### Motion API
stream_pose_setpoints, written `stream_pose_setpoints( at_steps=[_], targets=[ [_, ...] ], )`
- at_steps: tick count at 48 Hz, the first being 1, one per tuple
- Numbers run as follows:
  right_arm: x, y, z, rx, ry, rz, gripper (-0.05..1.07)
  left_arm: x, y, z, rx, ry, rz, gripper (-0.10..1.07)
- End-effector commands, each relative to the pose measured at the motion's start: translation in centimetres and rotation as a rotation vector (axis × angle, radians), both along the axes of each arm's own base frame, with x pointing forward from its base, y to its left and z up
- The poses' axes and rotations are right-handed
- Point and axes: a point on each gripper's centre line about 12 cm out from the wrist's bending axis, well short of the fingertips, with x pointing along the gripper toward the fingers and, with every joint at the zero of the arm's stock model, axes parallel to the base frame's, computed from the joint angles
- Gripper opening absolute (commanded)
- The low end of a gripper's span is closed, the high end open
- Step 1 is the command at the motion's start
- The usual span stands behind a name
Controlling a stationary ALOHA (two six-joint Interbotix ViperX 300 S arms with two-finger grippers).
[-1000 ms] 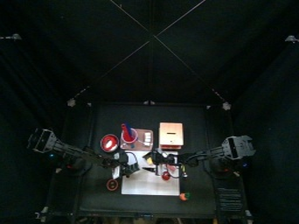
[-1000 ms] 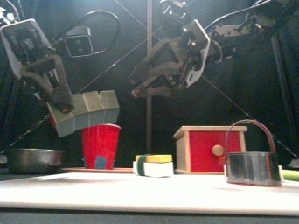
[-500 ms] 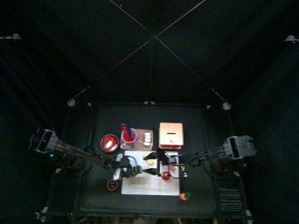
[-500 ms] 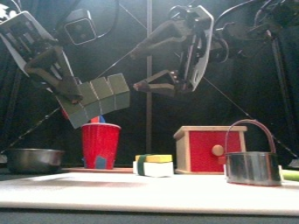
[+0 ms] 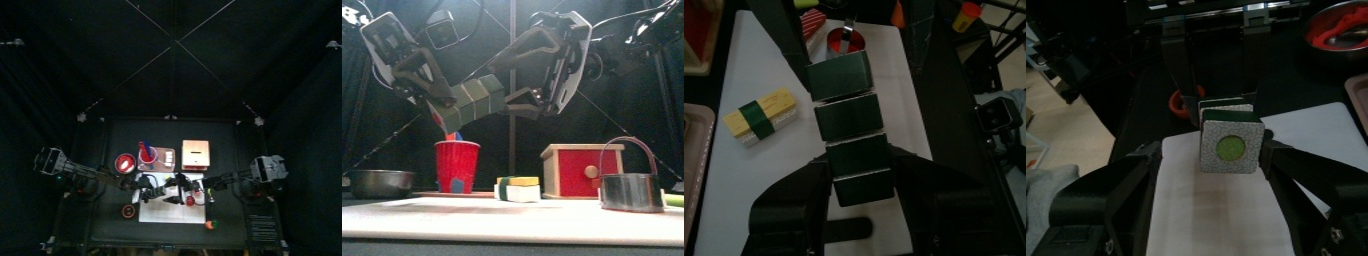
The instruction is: Pull apart sushi roll
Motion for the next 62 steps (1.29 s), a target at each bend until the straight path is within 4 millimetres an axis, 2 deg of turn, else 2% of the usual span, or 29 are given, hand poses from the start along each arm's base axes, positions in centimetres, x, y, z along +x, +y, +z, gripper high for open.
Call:
stream_pose_setpoints(
  at_steps=[1,26,62],
  targets=[
    [1.1,-0.6,2.2,0.008,-0.065,-0.018,1.03,0.8,0.0,1.1,-0.005,-0.040,-0.002,0.62],
    [3.4,-0.9,2.2,-0.022,-0.075,-0.011,1.03,1.2,-0.1,0.7,-0.015,-0.041,-0.003,0.62],
    [3.5,-1.1,1.6,-0.046,-0.044,-0.007,1.02,1.4,0.3,0.4,-0.012,-0.031,0.007,0.62]
  ],
)
